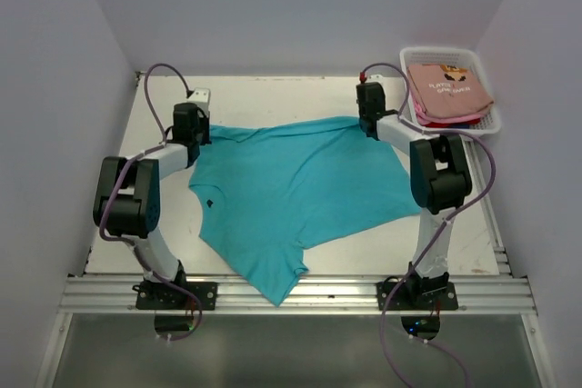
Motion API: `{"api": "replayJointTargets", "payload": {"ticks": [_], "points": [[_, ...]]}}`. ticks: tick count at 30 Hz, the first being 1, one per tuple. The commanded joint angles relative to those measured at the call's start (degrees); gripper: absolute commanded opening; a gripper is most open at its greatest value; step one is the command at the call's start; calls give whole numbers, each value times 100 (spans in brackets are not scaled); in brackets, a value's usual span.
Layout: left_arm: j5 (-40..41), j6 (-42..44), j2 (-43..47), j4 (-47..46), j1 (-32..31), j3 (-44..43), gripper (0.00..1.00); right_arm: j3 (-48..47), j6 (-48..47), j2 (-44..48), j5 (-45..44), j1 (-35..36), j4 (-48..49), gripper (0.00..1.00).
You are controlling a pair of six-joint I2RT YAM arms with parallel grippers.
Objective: Fold and stack the t-shirts
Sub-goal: Flatten the tshirt out
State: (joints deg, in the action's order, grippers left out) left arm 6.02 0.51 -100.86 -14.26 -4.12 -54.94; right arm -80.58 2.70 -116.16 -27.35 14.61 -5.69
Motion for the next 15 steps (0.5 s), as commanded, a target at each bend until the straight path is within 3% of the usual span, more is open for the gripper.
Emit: {"api": "replayJointTargets", "payload": {"ticks": [1, 15], "points": [[22, -201, -214, -683, 43, -500, 0, -651, 108, -274, -77, -20, 262, 0], [22, -139, -1005, -429, 157, -1871, 0, -2225, -32, -1172, -604, -274, 104, 0]]}}
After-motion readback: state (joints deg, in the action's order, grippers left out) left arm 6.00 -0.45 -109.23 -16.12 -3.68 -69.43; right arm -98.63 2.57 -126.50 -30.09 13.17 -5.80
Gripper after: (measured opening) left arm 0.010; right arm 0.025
